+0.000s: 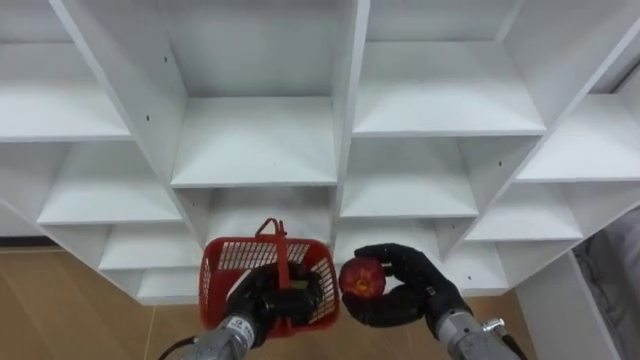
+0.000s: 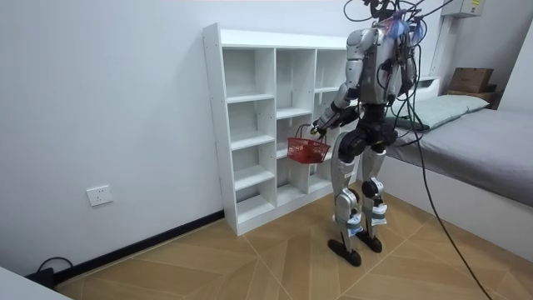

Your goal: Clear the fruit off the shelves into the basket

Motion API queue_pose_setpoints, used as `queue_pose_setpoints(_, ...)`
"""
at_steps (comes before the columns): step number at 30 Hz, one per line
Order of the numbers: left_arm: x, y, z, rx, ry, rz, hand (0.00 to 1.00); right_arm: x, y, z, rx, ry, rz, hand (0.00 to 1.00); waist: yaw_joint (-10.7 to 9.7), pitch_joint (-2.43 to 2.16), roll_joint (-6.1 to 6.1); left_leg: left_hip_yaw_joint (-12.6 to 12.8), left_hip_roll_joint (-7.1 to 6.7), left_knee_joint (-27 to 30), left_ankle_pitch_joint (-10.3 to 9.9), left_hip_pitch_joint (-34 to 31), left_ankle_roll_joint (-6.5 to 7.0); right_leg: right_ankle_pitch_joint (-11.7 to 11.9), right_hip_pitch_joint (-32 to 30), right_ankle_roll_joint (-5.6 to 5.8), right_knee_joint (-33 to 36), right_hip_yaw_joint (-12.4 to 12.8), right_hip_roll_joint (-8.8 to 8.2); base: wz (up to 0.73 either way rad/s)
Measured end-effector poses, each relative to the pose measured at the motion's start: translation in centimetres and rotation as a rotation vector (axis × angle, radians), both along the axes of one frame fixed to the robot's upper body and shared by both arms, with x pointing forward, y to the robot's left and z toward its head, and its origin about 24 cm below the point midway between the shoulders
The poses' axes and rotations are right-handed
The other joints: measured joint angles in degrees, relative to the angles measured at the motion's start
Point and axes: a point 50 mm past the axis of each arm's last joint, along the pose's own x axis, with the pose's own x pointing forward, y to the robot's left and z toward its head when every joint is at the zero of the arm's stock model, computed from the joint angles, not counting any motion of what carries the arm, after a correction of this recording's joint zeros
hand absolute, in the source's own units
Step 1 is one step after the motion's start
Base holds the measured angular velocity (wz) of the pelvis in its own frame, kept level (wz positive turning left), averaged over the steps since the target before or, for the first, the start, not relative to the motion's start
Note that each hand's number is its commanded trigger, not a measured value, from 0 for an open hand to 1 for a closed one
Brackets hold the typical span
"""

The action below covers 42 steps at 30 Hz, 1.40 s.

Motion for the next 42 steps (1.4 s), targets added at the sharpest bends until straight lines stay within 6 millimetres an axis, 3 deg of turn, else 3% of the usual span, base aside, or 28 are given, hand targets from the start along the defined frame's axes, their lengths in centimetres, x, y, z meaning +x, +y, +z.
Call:
queue_pose_setpoints(11,-0.4,-0.1,-0.1,0.015,0.001,-0.080,1.00,-0.5,0.1,-0.7,-0.038,0.036,0.032,1.00,0.33,0.10,0.12,0.01,0.01,0.00,-0.01,0.20,-0.01,0.04,0.11,0.07,0.10,0.19,0.02,0.00)
queue_pose_setpoints(15,-0.3,-0.3,0.2,0.011,-0.018,-0.109,1.00,-0.5,0.1,-0.7,-0.041,0.036,0.033,1.00,0.34,0.46,0.76,0.03,0.02,-0.07,-0.03,0.11,-0.01,0.04,-0.14,0.08,0.07,0.00,0.02,0.00)
queue_pose_setpoints(26,-0.7,-0.7,1.0,-0.007,-0.075,-0.214,1.00,0.3,-0.2,-0.6,-0.090,0.011,0.033,1.00,0.44,0.00,2.39,-0.03,0.00,-0.14,-0.03,0.11,-0.01,0.06,-0.47,0.09,-0.04,0.09,0.02,0.00)
queue_pose_setpoints(33,-1.2,-0.7,0.9,-0.021,-0.074,-0.343,1.00,0.8,-0.7,-1.5,-0.166,0.044,0.051,1.00,0.30,-0.28,3.57,0.00,-0.01,-0.11,-0.02,-0.53,-0.01,0.07,-0.86,0.11,0.09,0.01,0.03,0.00)
queue_pose_setpoints(42,-1.9,-0.6,0.5,-0.005,-0.051,-0.407,1.00,2.1,0.3,-1.2,-0.227,0.010,0.145,1.00,-0.26,-0.13,3.93,-0.02,0.02,-0.10,-0.02,-0.95,-0.02,0.13,-0.94,0.08,0.06,-0.07,0.06,0.00)
